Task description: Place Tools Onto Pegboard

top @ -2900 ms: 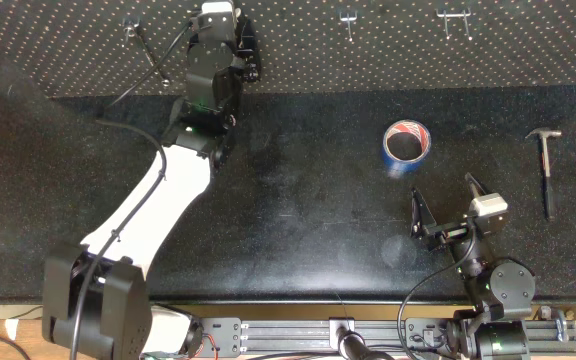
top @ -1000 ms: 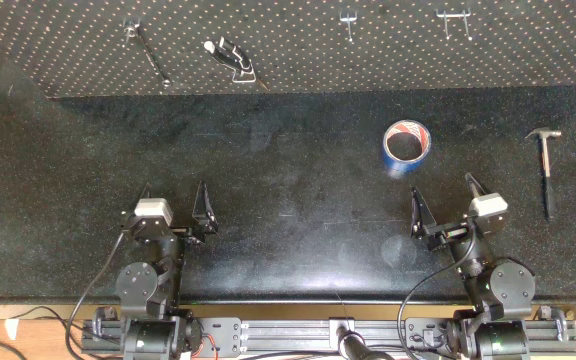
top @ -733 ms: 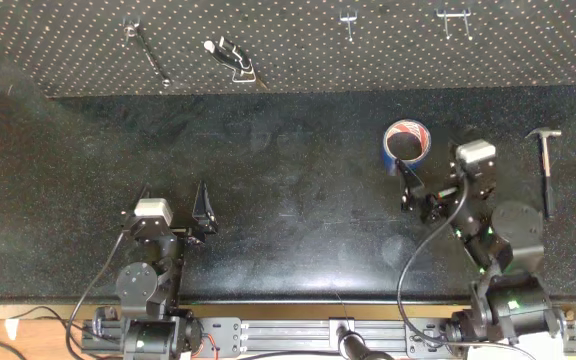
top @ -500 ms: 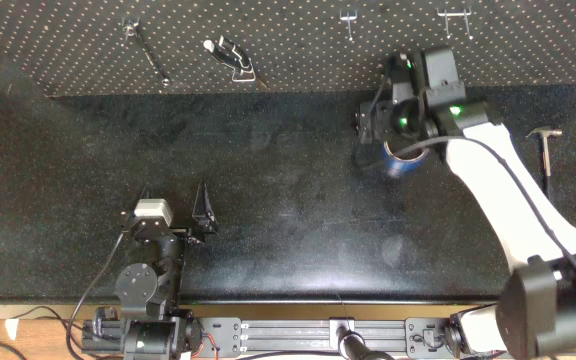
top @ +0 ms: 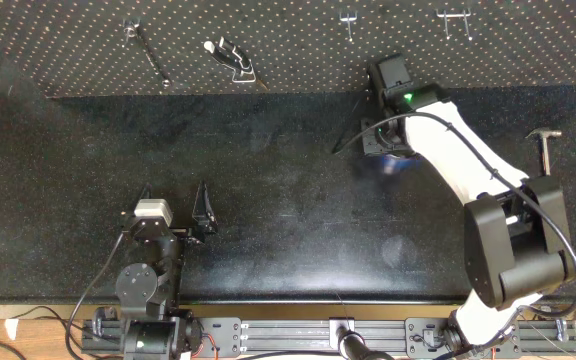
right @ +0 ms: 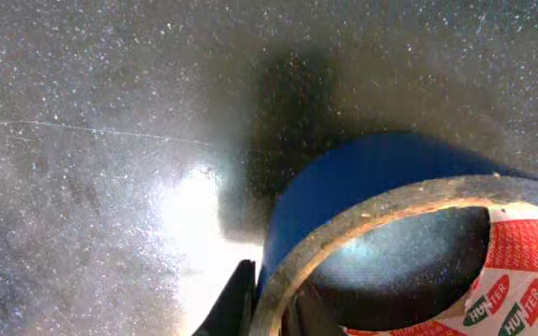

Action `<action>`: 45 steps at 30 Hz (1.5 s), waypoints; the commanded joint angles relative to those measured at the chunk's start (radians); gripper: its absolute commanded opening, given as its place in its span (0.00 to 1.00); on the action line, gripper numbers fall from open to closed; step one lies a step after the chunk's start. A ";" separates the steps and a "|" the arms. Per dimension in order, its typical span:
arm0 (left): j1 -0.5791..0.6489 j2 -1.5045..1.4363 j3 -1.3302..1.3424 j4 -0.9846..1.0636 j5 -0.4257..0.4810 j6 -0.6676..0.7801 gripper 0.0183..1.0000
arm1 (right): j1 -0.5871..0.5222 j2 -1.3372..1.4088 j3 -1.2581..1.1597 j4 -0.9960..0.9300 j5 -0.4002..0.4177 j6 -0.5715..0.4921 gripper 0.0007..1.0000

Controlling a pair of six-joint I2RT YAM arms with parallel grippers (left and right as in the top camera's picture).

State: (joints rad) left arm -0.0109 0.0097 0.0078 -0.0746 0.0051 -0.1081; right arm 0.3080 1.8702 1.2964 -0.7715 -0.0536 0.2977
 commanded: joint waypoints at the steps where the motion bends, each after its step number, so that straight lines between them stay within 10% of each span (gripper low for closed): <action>1: 0.004 -0.006 -0.002 -0.006 0.011 0.009 0.99 | 0.003 -0.026 0.015 0.017 0.021 -0.004 0.07; 9: 0.004 -0.006 -0.002 -0.006 0.010 0.009 0.99 | 0.103 -0.566 0.015 0.337 0.021 -0.024 0.07; 25: 0.004 -0.006 -0.002 -0.006 0.010 0.009 0.99 | 0.160 -0.254 0.015 0.655 0.029 -0.139 0.07; 45: 0.004 -0.006 -0.002 -0.006 0.010 0.009 0.99 | 0.163 -0.282 0.015 0.312 -0.009 -0.138 0.34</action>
State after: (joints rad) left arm -0.0109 0.0109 0.0078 -0.0750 0.0051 -0.1085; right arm 0.4671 1.6470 1.3151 -0.3885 -0.0402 0.1722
